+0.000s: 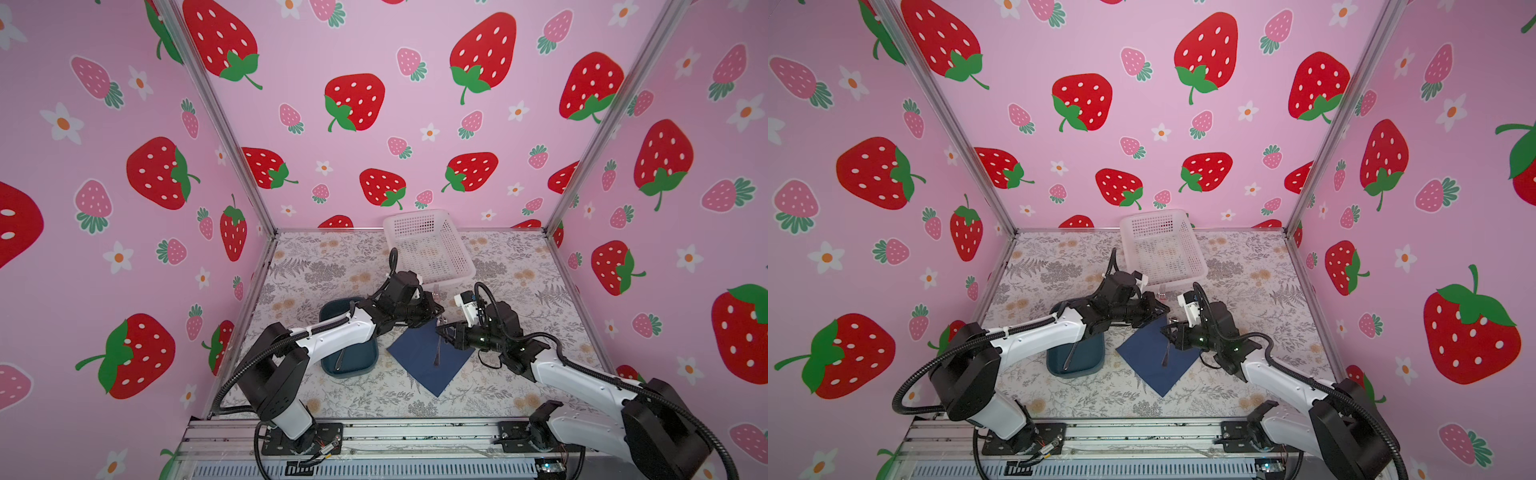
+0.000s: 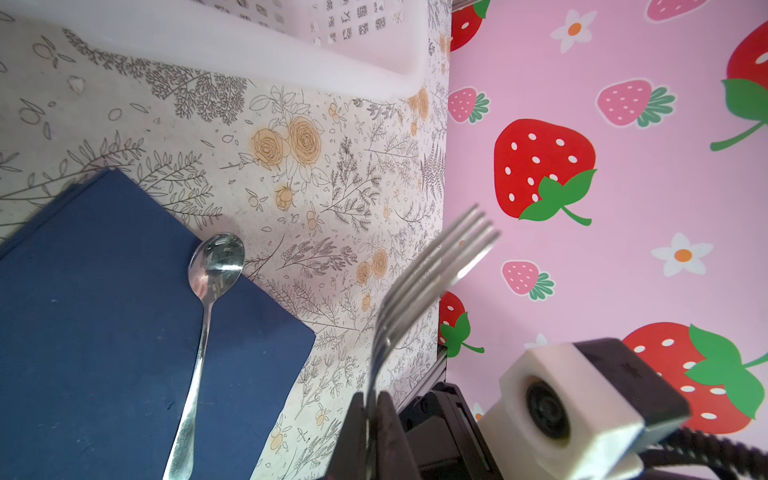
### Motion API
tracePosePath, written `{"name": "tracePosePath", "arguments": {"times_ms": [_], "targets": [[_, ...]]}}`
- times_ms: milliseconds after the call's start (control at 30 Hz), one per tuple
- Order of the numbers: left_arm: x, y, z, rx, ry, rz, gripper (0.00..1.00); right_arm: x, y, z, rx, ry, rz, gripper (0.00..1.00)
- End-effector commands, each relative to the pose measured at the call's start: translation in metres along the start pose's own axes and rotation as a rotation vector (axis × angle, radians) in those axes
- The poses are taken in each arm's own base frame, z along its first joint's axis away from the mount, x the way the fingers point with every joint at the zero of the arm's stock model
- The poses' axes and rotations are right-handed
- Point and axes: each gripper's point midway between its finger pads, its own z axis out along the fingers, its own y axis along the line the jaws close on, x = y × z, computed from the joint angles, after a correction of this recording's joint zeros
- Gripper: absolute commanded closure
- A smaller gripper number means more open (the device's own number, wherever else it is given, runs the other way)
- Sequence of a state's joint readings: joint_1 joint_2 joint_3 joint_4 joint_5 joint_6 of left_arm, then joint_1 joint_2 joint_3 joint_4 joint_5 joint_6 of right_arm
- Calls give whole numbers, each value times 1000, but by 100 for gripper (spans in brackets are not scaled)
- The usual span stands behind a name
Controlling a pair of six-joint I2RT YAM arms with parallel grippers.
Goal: Place the utensils on the paper napkin and roll it up
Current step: 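Hold the fork with both grippers above the napkin edge, then lower the fork with both grippers onto the napkin beside the spoon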
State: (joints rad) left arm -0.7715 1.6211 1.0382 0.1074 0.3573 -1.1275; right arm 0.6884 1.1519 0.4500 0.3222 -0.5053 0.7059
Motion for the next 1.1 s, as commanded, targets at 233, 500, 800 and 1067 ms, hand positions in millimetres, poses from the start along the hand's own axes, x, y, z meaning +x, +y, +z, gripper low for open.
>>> {"name": "tracePosePath", "arguments": {"times_ms": [233, 500, 800, 1067], "targets": [[-1, 2, 3, -25, -21, 2, 100, -16, 7, -1, 3, -59, 2, 93], [-4, 36, -4, -104, 0, 60, 100, -6, -19, -13, 134, -77, 23, 66], [12, 84, 10, -193, 190, 102, 100, 7, -49, -24, 227, -85, 100, 64], [13, 92, 33, -190, 225, 72, 100, 20, -64, -11, 267, 4, 150, 64]]}}
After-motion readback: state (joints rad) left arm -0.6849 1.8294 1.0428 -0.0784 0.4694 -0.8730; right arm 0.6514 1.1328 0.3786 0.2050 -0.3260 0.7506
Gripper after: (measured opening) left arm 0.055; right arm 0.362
